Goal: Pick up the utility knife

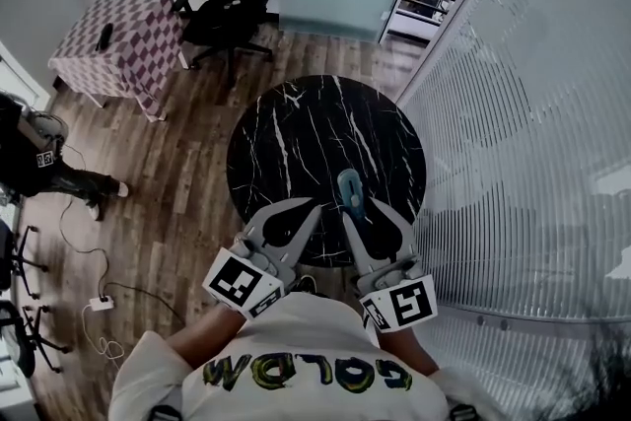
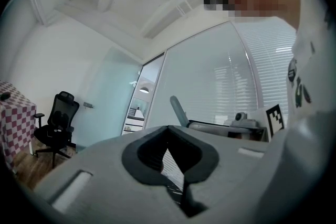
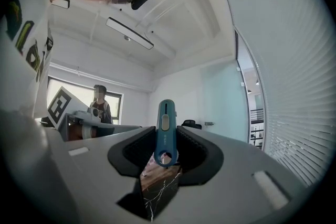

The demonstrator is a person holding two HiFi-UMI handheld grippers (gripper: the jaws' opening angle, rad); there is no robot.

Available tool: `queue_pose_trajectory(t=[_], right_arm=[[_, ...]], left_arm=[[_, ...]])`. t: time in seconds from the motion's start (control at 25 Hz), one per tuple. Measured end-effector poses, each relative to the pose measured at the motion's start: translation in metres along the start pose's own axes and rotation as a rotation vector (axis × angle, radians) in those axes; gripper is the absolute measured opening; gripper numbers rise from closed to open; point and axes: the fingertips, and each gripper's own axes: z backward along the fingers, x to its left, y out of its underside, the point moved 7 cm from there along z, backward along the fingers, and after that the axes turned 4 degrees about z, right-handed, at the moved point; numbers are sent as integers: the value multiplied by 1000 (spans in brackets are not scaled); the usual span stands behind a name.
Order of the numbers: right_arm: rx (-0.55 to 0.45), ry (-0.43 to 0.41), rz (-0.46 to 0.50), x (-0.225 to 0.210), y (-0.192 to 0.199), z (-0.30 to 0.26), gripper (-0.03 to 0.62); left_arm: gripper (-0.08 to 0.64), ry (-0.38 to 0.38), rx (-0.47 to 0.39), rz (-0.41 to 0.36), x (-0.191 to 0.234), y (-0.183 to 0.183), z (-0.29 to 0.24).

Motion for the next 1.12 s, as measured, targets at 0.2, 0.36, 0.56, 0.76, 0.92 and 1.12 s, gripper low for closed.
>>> queue_pose_trajectory(t=[0.2, 0.36, 0.56, 0.76, 0.92, 1.12], right_arm=[[-5, 0, -3, -3, 4, 3, 129], [-4, -5, -3, -3, 7, 1, 129], [0, -8, 2, -3, 4, -6, 129], [2, -13, 2, -1, 7, -8, 129], [8, -8, 4, -2, 9, -10, 129], [0, -4, 8, 0, 9, -13, 129]], left_arm=[[3, -6, -1, 0, -1, 4, -3], [3, -7, 4, 3, 1, 7, -4], [3, -13, 1, 9, 6, 2, -3], [3, -11, 4, 11, 7, 5, -3], [3, -9, 1, 18, 11, 6, -5], [2, -10, -3, 26, 14, 6, -2]])
